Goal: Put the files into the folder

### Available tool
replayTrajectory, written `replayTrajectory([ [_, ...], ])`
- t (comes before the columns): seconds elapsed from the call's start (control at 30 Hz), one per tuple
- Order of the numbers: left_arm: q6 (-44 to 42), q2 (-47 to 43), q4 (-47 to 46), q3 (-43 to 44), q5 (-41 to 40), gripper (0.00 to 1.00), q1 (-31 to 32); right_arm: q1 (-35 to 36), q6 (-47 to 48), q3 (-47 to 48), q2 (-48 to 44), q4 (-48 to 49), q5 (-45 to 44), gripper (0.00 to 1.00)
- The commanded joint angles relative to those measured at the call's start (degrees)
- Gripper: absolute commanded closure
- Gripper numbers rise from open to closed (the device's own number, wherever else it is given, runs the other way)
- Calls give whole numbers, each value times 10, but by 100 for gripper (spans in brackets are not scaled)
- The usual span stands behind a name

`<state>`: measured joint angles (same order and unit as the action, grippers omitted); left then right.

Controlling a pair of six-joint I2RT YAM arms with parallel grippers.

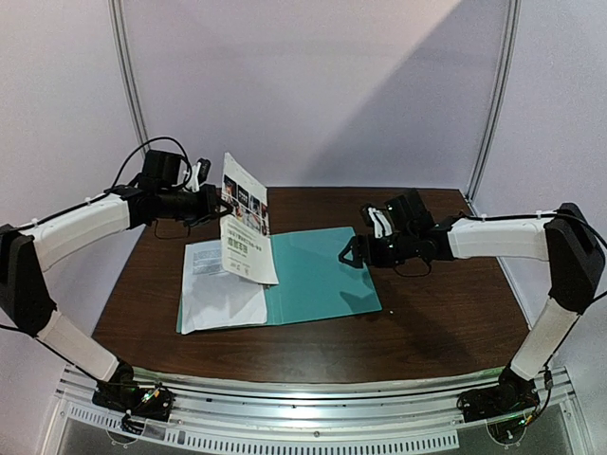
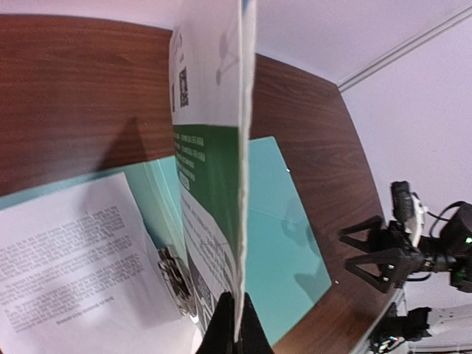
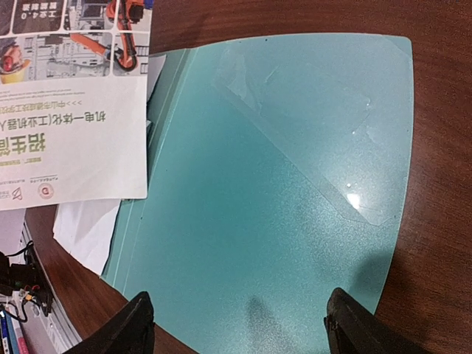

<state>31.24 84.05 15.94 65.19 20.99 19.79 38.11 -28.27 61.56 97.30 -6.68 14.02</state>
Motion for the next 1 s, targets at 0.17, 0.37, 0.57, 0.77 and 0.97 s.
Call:
replayTrajectory([
  [0.17, 111, -68, 86, -46, 88, 100, -5, 3, -28, -18, 43, 11, 15, 22],
  [0.37, 205, -109, 58, -102, 78, 100, -6, 3, -53, -54, 44, 18, 12, 23],
  [0.57, 284, -131, -14, -185, 102, 100, -7, 4, -65, -80, 34, 15, 7, 24],
  [0.77, 330, -117, -60, -207, 133, 100, -7, 4, -69, -100, 29, 23, 12, 24],
  [0.97, 335, -89, -59, -186, 136, 100, -6, 4, -67, -111, 27, 27, 9, 25],
])
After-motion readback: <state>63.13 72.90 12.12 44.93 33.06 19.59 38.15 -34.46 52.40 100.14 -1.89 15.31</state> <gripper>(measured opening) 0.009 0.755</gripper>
